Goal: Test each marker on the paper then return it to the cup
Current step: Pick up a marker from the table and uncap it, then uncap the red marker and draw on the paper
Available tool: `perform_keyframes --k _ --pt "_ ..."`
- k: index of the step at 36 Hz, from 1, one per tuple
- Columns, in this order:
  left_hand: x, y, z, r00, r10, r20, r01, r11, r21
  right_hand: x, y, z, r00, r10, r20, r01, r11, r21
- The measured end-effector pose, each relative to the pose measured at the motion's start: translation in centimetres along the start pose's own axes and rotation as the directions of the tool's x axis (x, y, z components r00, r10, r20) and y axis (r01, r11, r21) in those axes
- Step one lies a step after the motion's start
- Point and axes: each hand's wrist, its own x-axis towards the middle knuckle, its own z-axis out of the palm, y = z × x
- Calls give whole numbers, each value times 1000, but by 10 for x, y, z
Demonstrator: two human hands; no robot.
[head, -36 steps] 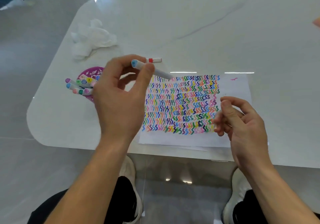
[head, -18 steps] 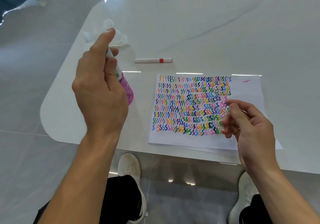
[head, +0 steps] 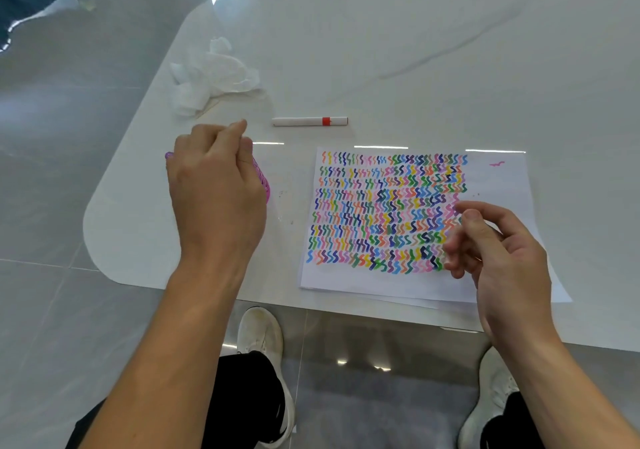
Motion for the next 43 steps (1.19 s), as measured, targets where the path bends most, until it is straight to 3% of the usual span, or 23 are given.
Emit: perform_keyframes --k 19,26,32,38,43 --pt "-3 1 8 991 110 -71 -110 994 0 0 -2 -6 1000 11 -13 -11 999 -37" --pt "-11 19 15 974 223 -41 -226 972 -61 6 3 -15 999 37 -32 -40 994 -102" --pt "-22 37 40 934 347 85 -336 934 -120 11 0 -24 998 24 -54 -33 984 -173" --pt "-14 48 71 923 280 265 -257 959 -117 15 -2 -30 997 41 -72 -55 978 -199" --pt "14 43 96 938 167 304 -170 985 -17 17 -3 -35 995 61 -83 -76 977 -199"
